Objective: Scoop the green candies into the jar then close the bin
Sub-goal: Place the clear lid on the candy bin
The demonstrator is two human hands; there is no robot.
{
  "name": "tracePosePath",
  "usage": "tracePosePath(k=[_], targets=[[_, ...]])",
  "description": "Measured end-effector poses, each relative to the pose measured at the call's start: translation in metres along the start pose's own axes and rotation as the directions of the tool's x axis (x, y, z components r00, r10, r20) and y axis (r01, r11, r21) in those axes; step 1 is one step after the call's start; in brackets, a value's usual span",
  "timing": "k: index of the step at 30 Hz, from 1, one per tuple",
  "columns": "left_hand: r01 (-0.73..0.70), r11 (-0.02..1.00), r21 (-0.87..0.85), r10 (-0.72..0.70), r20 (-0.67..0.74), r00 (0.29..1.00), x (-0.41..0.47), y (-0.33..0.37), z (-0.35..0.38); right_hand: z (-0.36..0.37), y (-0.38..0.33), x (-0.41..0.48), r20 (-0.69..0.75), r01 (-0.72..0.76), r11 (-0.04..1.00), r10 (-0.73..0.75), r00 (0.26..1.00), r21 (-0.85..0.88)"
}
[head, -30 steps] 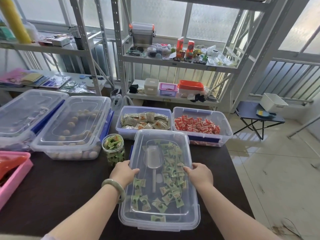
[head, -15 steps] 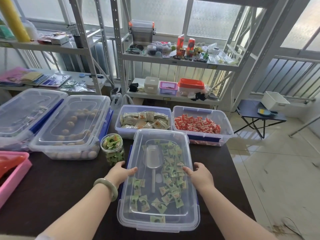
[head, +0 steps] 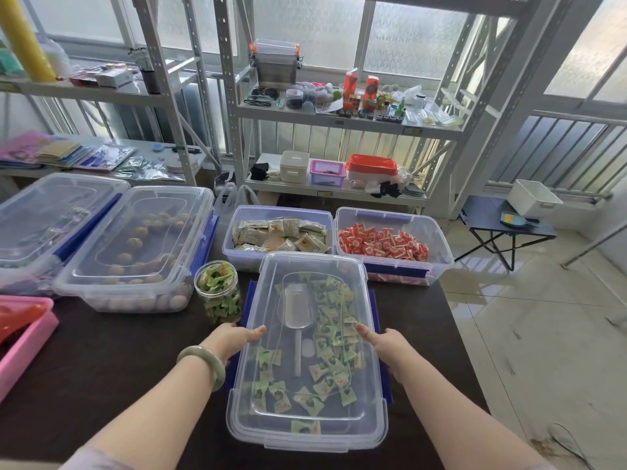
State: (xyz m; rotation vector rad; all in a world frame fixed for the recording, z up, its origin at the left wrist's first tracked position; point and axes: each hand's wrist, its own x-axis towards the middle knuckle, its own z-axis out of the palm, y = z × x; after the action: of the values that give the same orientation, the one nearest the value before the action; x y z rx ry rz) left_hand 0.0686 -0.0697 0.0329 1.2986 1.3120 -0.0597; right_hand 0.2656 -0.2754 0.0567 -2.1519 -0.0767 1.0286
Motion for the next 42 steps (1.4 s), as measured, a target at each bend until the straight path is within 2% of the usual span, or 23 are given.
tracePosePath(k=[10,15,24,37,42], targets=[[-0.079,0.994,0.071,0.085,-0.087,0.993,-0.007,0.006,0.002,0.004,-0.002,0.0,-0.071,0.072,0.992,-0.079,0.994,-0.1],[-0.118,0.973,0.2,0.148,-0.142,0.979,-0.012,0.011,0.006,0.007,-0.013,-0.01,-0.073,0.104,0.981,-0.117,0.99,-0.161],[-0.091,0.918,0.386,0.17,-0.177,0.969,-0.015,0.016,0.011,0.009,-0.016,-0.012,-0.089,0.117,0.97,-0.138,0.986,-0.211],[-0.086,0.884,0.46,0.19,-0.187,0.964,-0.011,0.017,0.015,0.01,-0.018,-0.011,-0.12,0.124,0.965,-0.154,0.981,-0.23],[-0.119,0.837,0.533,0.265,-0.207,0.942,-0.012,0.015,0.018,0.011,-0.018,-0.011,-0.142,0.124,0.955,-0.167,0.976,-0.27]])
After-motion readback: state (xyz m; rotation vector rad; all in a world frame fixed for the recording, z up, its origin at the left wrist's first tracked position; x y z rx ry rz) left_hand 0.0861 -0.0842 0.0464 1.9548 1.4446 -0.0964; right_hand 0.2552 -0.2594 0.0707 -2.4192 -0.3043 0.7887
